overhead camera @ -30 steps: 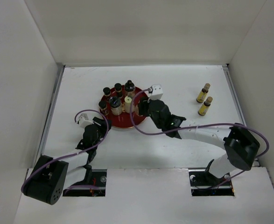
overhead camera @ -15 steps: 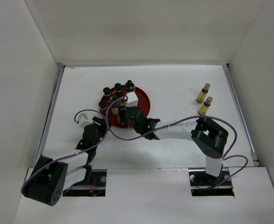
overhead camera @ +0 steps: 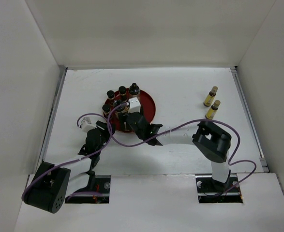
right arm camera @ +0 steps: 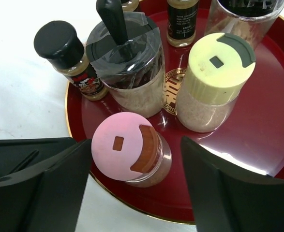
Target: Organize the condiment bottles
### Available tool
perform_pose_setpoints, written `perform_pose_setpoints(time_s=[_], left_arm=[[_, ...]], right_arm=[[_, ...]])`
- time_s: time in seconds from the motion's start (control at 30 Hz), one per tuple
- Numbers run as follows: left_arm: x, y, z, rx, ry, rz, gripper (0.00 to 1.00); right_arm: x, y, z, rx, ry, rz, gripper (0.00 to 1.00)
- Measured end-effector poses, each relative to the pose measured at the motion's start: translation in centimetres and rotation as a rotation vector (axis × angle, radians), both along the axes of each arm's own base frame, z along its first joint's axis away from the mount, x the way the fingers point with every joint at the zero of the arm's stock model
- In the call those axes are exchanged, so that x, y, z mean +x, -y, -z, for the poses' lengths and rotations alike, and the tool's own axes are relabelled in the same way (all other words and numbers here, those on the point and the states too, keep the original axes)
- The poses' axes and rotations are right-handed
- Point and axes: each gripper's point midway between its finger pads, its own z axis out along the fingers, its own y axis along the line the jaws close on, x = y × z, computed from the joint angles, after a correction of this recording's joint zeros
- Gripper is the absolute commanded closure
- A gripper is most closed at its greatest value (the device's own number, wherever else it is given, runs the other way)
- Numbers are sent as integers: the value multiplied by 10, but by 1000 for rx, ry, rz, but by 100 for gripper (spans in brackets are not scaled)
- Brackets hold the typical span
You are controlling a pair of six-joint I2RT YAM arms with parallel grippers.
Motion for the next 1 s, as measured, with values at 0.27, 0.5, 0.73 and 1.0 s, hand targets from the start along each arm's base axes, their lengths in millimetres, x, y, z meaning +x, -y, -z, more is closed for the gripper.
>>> perform_pose_setpoints(time_s=[0.27,0.5,0.73,1.0], left_arm=[[0,0,0,0,0,0,50],[0,1,0,0,1,2,50],[-1,3,0,1,-1,9,50],[-3,7,0,2,-1,24,50]], right_arm=[[-16,24,-64,59,69,-32,16],[6,149,-131,165,167,163,67],[30,356,-126,88,180,757,47],[18,458,-117,27,139,1036,34]])
